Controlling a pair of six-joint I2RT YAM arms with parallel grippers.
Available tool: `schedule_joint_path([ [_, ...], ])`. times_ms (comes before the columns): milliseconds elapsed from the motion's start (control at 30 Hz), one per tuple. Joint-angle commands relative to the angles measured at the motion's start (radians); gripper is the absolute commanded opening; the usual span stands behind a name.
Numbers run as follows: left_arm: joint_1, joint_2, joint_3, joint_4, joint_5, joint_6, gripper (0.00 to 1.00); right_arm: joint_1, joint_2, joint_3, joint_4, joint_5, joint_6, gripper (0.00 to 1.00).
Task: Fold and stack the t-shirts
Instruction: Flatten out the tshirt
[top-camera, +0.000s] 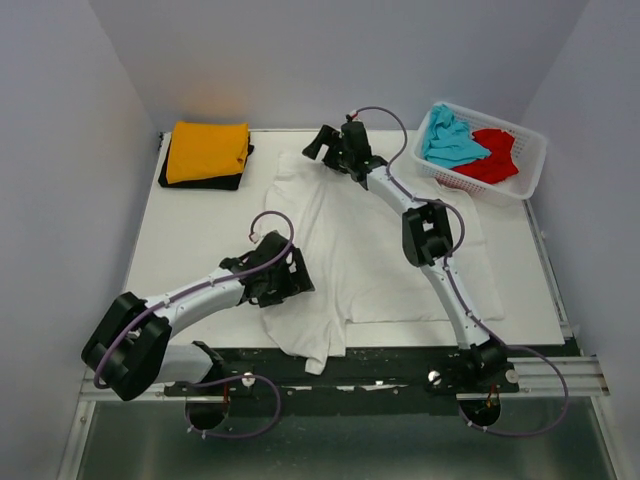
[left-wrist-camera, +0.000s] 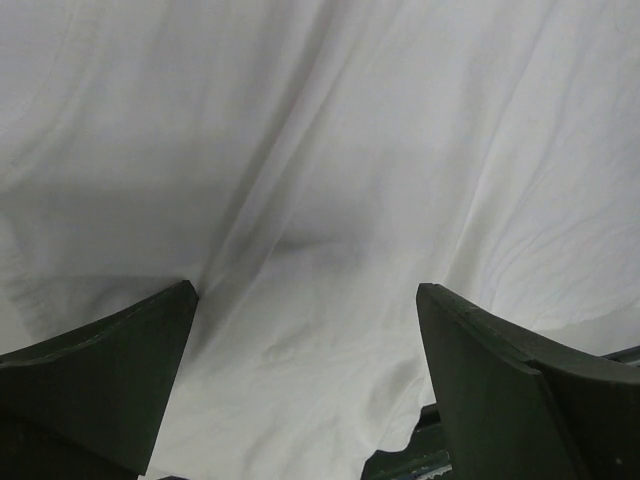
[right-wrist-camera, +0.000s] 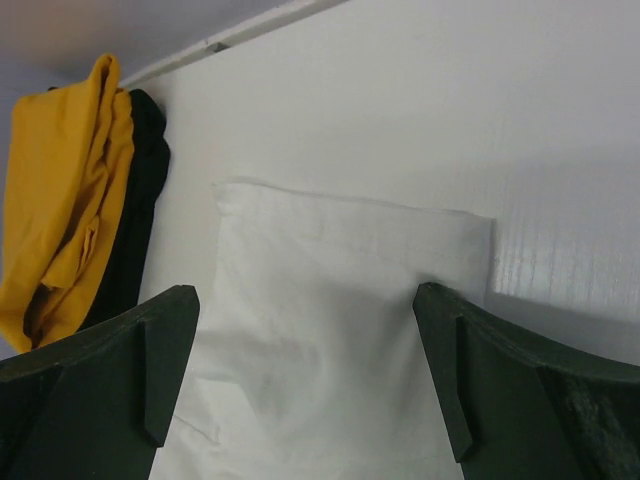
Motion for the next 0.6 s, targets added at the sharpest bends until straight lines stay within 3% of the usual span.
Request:
schedule_joint_path([
  [0, 0.010, 0.005, -0.042, -0.246, -0.085, -0.011, 0.99, 0.004, 0.090, -0.034, 0.060, 0.034, 0.101, 1.00],
  [167, 0.024, -0.071, -0.034, -0.214, -0.073, 0.017, 0.99, 0.004, 0.048, -0.033, 0.153, -0.067, 0.085, 1.00],
  [333, 0.081, -0.051, 0.124, -0.171, -0.060, 0.121, 0.99, 0.014, -0.114, -0.122, 0.171, -0.215, -0.051, 1.00],
  [433, 0.136, -0.061, 0.181, -0.145, -0.048, 0.142, 0.99, 0.045, -0.235, -0.225, 0.140, -0.168, -0.183, 1.00],
  [567, 0.182, -0.030, 0.190, 0.042, 0.059, 0.134, 0.99, 0.089, -0.284, -0.341, 0.122, -0.141, -0.219, 1.00],
])
